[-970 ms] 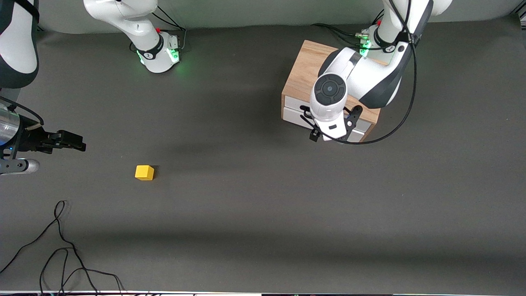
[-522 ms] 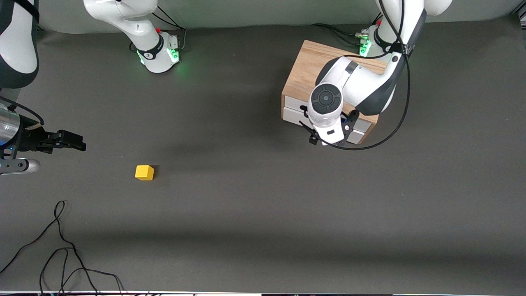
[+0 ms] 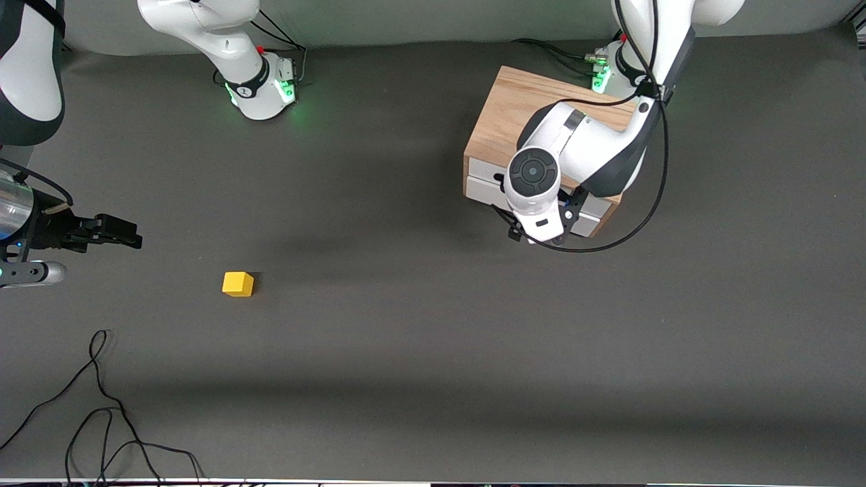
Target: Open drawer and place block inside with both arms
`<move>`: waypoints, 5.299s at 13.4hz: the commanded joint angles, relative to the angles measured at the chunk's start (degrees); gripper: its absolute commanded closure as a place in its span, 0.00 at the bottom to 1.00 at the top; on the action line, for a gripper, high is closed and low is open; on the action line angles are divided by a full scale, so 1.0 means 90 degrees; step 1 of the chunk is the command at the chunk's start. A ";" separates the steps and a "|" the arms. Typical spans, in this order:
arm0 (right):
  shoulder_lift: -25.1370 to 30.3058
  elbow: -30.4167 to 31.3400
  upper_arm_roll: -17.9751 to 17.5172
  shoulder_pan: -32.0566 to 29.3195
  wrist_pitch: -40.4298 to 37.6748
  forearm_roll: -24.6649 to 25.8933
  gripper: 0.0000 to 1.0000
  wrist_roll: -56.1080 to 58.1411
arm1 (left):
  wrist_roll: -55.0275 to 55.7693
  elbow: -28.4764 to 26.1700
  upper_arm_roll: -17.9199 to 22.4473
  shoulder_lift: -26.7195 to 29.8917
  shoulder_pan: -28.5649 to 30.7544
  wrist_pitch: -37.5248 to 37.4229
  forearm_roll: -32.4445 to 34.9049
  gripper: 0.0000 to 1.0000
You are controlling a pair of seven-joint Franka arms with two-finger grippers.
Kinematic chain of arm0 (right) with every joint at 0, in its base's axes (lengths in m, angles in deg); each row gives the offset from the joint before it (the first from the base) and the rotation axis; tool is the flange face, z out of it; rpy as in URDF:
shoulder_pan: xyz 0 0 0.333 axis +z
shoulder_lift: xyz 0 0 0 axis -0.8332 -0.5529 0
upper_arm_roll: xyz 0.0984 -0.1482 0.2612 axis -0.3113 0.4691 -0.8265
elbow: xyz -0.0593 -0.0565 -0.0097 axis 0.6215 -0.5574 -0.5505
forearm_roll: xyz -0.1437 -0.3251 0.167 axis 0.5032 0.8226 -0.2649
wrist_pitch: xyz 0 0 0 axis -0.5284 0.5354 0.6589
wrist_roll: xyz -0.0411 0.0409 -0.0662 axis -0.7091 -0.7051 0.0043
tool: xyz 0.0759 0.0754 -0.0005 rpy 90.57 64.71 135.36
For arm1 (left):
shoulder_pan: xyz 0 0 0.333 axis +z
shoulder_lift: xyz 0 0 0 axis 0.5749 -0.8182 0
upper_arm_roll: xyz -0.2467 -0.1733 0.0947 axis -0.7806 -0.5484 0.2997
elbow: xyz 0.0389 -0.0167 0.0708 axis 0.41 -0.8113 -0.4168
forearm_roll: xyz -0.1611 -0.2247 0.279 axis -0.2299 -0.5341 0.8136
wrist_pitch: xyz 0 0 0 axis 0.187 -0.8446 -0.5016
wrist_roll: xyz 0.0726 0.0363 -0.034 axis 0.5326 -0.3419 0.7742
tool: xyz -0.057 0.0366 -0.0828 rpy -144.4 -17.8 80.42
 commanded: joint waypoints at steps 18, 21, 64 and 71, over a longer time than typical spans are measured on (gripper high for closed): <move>0.0002 -0.0079 0.0024 0.0000 -0.0062 -0.0080 0.00 0.0001 | 0.0090 0.1877 0.0160 -0.1451 -0.0005 0.0177 0.0127 0.00; 0.0021 -0.0069 0.0024 0.0000 -0.0071 -0.0080 0.00 0.0021 | 0.0061 0.2230 0.0160 -0.1598 -0.0005 0.0187 0.0117 0.00; 0.0051 -0.0059 0.0171 -0.0059 -0.0033 -0.0568 0.00 0.0040 | -0.7395 0.2994 0.0492 0.0792 0.2747 -0.2820 -0.0098 0.00; 0.0031 -0.0079 0.0152 0.0088 0.0036 -0.0344 0.00 -0.0027 | -0.9886 0.2289 0.0511 0.1468 0.3247 -0.2704 -0.0078 0.00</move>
